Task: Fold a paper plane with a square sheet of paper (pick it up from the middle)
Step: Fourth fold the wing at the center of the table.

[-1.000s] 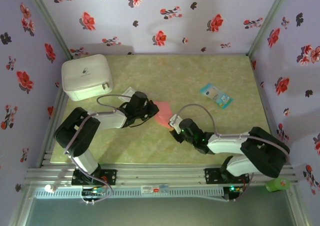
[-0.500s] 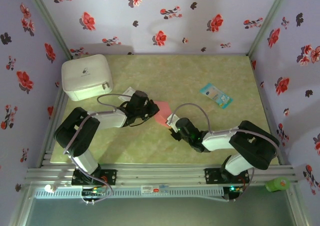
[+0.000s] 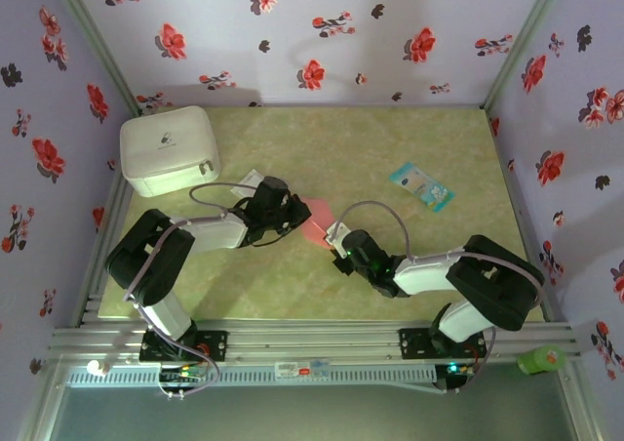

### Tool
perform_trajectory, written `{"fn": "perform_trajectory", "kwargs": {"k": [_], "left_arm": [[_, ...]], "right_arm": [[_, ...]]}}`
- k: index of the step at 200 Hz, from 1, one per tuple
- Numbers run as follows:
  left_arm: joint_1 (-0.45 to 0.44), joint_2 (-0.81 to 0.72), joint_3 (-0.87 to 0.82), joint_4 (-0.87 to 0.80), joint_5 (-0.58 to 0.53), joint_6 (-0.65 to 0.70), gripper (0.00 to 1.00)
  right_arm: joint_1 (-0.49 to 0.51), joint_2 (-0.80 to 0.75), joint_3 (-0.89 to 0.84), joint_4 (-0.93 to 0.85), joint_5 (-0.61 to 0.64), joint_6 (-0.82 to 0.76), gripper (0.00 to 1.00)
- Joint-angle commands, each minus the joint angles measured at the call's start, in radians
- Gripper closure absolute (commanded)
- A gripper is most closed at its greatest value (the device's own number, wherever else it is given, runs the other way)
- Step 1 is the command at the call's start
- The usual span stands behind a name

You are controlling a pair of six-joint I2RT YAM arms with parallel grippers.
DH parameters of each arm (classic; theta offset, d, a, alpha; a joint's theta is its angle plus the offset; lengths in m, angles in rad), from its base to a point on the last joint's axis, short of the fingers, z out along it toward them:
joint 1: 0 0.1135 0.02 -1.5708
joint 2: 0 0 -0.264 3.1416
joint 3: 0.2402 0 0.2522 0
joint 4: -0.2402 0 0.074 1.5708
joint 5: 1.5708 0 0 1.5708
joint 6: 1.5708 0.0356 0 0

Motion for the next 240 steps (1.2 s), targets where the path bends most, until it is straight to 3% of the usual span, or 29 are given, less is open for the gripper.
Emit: {"fn": "perform_trajectory", "kwargs": {"k": [1, 54, 84, 97, 118, 182, 240], "left_arm": [[-0.002, -0.005, 0.023, -0.015, 0.008, -0.01, 0.97], [-0.002, -0.011, 0.016, -0.01, 0.002, -0.013, 0.93], [0.0, -0.021, 0.009, -0.012, -0.005, -0.015, 0.77], [0.0, -0.031, 0.002, -0.013, -0.013, -0.012, 0.75], [0.0, -0.067, -0.014, -0.035, -0.048, -0.009, 0.65], [0.016, -0.172, -0.063, -0.102, -0.113, 0.013, 0.63], [0.019, -0.193, -0.066, -0.119, -0.12, 0.022, 0.63]], "right_arm": [[0.007, 0.013, 0.001, 0.025, 0.004, 0.038, 0.85], [0.007, 0.022, 0.001, 0.042, -0.004, 0.087, 0.93], [0.006, 0.039, 0.006, 0.049, -0.011, 0.116, 0.94], [0.006, 0.048, 0.013, 0.047, -0.014, 0.132, 0.94], [0.006, 0.061, 0.021, 0.042, -0.024, 0.164, 0.95], [-0.004, 0.112, 0.028, 0.098, -0.075, 0.291, 0.96], [-0.107, 0.132, 0.047, 0.086, -0.301, 0.44, 0.96]]}}
